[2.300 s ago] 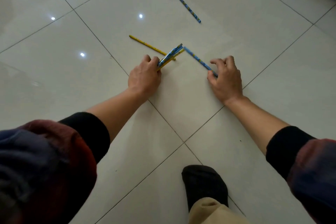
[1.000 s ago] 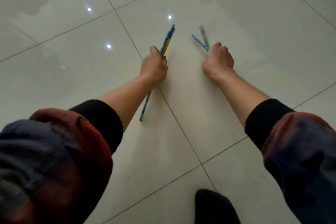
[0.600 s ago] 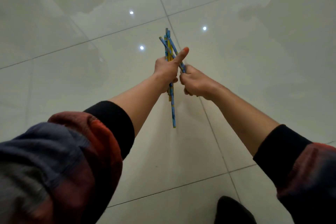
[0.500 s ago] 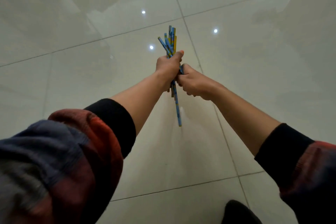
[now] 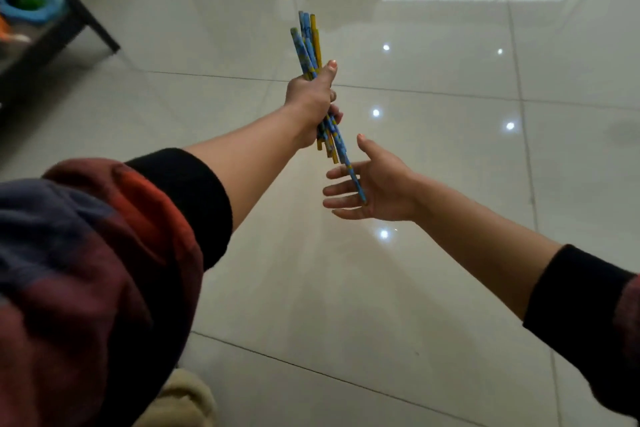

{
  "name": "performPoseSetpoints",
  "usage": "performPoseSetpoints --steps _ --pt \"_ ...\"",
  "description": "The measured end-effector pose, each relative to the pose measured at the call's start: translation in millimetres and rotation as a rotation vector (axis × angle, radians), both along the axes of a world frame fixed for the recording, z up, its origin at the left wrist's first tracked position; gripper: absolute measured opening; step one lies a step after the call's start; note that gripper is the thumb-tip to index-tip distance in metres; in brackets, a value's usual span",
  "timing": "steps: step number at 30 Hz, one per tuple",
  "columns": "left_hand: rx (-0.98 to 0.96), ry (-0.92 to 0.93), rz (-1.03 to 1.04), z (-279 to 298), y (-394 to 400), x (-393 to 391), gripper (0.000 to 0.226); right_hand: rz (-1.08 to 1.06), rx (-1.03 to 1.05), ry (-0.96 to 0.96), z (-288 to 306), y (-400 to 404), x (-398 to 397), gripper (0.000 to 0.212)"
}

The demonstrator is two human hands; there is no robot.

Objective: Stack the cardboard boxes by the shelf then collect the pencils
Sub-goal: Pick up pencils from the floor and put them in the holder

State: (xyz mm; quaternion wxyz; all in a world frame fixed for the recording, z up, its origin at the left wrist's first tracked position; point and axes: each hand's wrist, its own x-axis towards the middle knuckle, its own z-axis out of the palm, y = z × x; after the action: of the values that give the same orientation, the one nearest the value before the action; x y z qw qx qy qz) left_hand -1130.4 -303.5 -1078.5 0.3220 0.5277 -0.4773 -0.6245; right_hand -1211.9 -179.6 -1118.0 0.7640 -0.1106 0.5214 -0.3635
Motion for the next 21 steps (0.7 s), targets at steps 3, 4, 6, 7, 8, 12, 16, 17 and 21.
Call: performPoseSetpoints --steps 3,4,6,7,8,12,16,17,21 --pt "-0.024 -0.006 0.169 15 -25 33 0.033 -0.014 0.063 -0.042 23 -33 38 0.072" --pt "-0.023 -0.009 0.222 22 -39 48 0.034 -0.015 0.081 -0.05 31 -47 55 0.072" --pt "-0.002 -0.005 0.306 31 -59 69 0.036 -0.053 0.112 -0.067 41 -62 80 0.071" --pt "0.014 0.007 0.352 35 -74 85 0.036 -0.068 0.118 -0.062 48 -75 95 0.071" --pt "0.028 0.002 0.394 38 -84 94 0.036 -0.09 0.126 -0.055 52 -82 105 0.07" --pt "0.061 0.009 0.5 52 -134 150 0.034 -0.164 0.119 0.007 70 -139 161 0.072" --pt "0.065 0.08 0.543 56 -181 200 0.029 -0.217 0.094 -0.017 80 -201 216 0.074" --pt "0.077 0.093 0.547 53 -194 219 0.028 -0.226 0.079 -0.035 81 -220 237 0.075" --pt "0.158 0.121 0.522 26 -222 270 0.037 -0.331 0.028 -0.1 79 -277 290 0.085"
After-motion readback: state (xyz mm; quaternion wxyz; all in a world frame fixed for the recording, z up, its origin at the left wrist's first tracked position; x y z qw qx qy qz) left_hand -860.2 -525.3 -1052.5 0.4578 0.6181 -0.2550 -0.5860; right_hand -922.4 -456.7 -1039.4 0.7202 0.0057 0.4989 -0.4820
